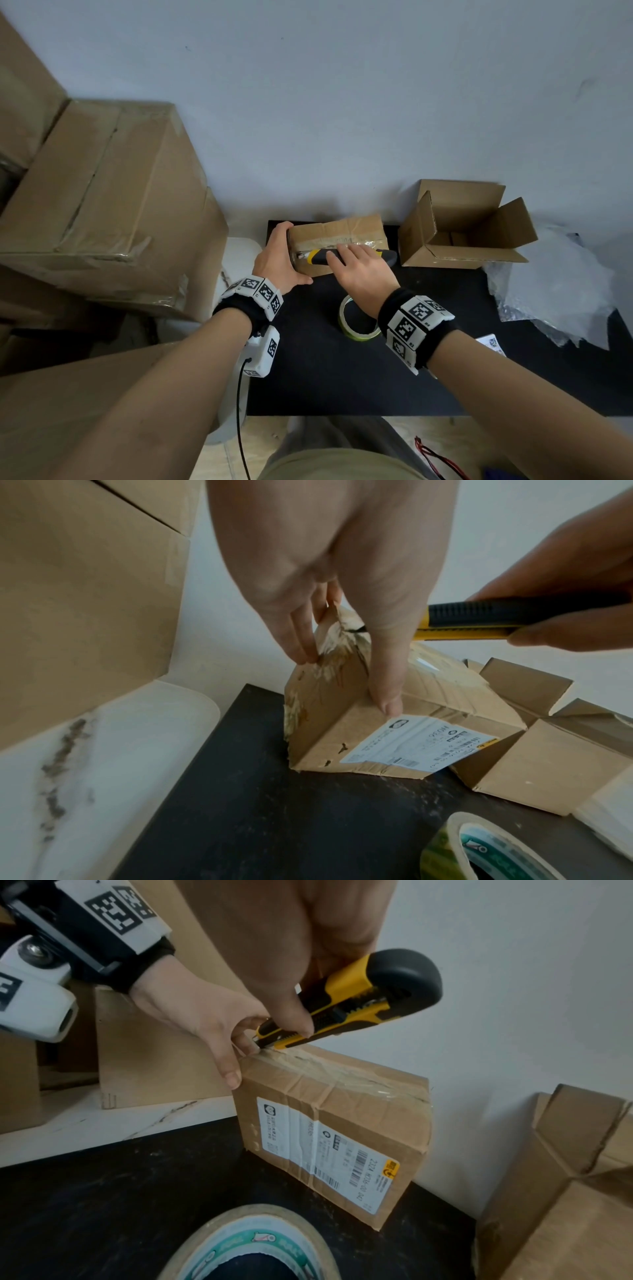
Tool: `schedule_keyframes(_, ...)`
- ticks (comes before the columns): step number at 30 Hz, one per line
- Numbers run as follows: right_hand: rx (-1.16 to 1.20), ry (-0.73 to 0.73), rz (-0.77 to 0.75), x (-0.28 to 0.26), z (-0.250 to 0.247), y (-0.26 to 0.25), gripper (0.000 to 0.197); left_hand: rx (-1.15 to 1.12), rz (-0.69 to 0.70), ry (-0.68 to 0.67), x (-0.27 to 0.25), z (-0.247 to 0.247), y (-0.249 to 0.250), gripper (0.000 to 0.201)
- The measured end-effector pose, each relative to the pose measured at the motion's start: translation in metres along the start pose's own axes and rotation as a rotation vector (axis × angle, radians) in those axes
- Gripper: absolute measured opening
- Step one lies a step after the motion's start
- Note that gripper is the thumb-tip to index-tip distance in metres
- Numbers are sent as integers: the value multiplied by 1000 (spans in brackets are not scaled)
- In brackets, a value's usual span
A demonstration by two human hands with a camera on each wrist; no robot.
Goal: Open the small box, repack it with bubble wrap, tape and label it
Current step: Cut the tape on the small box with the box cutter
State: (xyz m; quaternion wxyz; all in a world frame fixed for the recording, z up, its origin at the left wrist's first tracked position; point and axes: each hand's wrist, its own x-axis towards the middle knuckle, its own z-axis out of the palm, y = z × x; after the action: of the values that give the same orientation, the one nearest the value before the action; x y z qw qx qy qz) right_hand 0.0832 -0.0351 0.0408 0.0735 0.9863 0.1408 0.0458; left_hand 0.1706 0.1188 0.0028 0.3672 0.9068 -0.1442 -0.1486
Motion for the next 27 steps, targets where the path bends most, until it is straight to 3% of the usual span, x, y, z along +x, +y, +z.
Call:
schedule_keyframes(5,9,-12,41,-5,1,1,52,17,-6,-4,-1,0,2,99)
schedule_keyframes(10,18,-28,59,-5,0,-1,47,26,-14,-1,-2,0,3,99)
schedule_keyframes(18,34,92,-18,-8,-2,3,38,29,-24,1,-2,1,4,99)
schedule_keyframes(27,1,39,19,-1,2,-2,40,65,-5,-3,-1,0,2,106)
